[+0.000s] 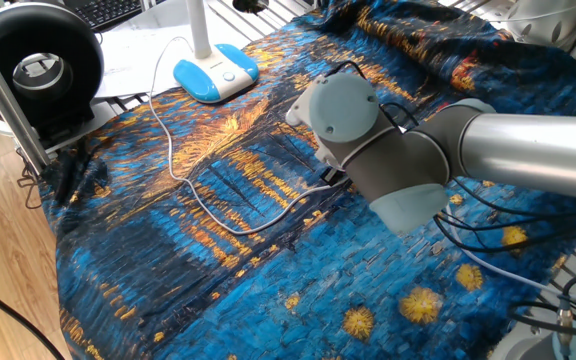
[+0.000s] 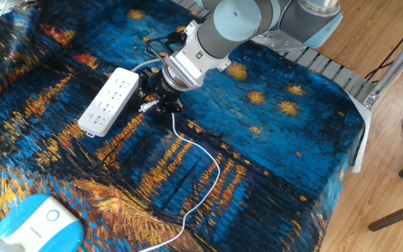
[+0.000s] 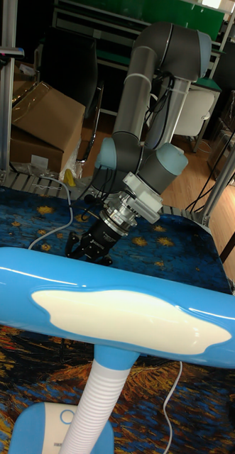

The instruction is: Plug in the power cord of the desk lamp, turn on the socket, and light up the desk lamp

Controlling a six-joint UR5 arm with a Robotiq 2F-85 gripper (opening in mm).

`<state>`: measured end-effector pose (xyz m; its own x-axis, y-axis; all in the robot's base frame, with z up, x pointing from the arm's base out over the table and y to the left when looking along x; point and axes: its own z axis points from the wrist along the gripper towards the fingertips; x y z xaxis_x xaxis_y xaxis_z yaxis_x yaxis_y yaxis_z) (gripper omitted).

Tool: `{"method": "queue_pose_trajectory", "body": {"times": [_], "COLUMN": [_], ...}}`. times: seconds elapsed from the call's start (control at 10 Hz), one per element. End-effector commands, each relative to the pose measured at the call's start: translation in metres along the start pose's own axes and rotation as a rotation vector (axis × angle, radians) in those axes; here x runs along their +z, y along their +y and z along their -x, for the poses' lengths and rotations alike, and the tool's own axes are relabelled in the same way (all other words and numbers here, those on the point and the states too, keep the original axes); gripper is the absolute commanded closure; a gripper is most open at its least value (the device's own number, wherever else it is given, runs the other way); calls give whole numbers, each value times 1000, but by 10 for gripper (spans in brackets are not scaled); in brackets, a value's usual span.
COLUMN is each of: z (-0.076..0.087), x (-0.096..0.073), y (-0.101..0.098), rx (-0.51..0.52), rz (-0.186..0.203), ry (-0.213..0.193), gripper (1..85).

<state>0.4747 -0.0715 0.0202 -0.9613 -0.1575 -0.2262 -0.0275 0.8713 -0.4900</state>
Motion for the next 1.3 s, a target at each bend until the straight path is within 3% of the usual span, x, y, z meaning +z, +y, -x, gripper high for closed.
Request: {"method": "queue_pose_trajectory", "body": {"times": [0.0,0.2,0.9,1.0,1.1,1.2], "z": [-2,-3,-2,-3,-6,-6], "x": [2,1,5,5,5,5], "y": [-2,-4,5,5,3,2], "rx": [29,21,40,43,53,52], "rz": [-8,-37,-8,-6,-12,-15], "ry": [5,-2,-6,-4,6,10], "gripper": [480,483,493,507,600,600]}}
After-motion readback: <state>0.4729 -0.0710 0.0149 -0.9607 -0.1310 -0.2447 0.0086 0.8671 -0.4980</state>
